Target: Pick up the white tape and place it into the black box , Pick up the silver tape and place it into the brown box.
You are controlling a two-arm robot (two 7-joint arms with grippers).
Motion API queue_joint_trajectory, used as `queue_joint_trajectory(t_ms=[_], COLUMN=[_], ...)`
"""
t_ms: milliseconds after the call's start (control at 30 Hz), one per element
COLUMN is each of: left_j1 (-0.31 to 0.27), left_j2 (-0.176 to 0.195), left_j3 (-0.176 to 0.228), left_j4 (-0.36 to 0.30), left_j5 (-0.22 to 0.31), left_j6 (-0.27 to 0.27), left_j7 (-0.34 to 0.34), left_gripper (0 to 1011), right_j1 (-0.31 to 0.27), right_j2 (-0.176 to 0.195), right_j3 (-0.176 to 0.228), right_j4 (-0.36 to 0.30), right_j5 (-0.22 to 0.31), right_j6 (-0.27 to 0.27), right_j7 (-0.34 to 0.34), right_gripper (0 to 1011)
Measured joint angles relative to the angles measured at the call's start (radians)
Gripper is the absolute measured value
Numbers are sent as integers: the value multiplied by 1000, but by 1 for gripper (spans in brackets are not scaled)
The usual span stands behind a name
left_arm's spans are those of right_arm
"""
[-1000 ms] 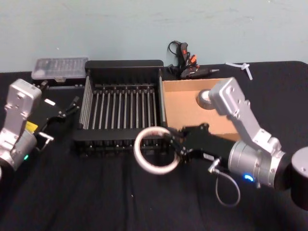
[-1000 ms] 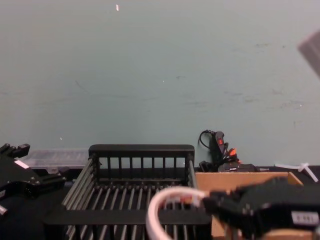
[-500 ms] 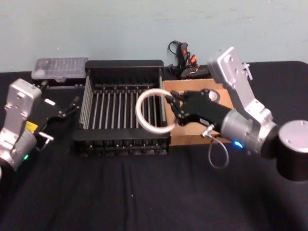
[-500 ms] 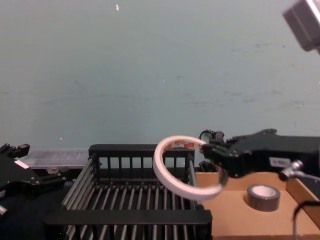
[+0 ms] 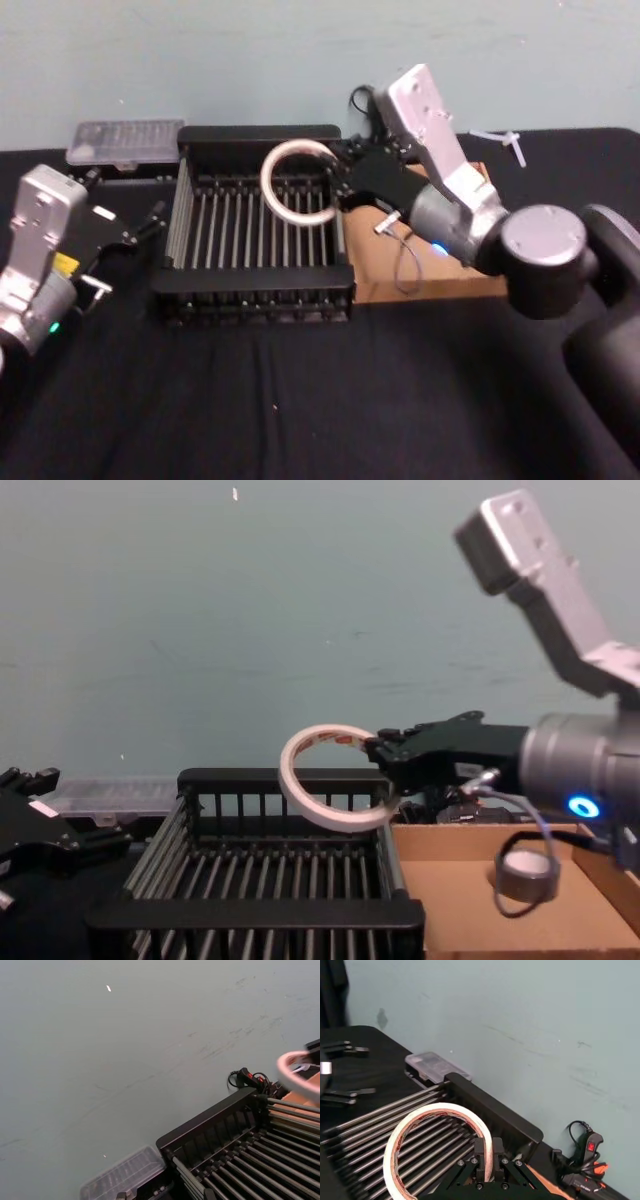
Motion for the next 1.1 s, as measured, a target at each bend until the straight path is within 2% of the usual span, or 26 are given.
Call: queue_joint_trajectory(t_ms=[200,300,533,667,933,1033,1100], left_j1=[0,0,0,0,0,0,0], left_j2=[0,0,0,0,0,0,0], left_j3=[0,0,0,0,0,0,0], left_j4=[0,0,0,0,0,0,0], left_j5=[0,0,0,0,0,0,0], left_j6=[0,0,0,0,0,0,0], left_j7=[0,0,0,0,0,0,0], left_gripper=[1001,1001,1001,1001,1001,1001,1001], right_j1=[58,90,126,134,133,133,132], right_j2=[-51,-83,-125,-135,-133,-132,-132], right_j3=[-14,-24,-28,-29,-29,-29,-29], right_j4=[128,212,317,339,336,334,333], right_j5=[-37,-63,-95,-106,-105,-105,-104], right_j6=[-45,-73,-111,-116,-116,-116,-115], right_j7=[-11,-20,-31,-33,-33,-33,-32], right_gripper=[97,98,97,97,97,129,197])
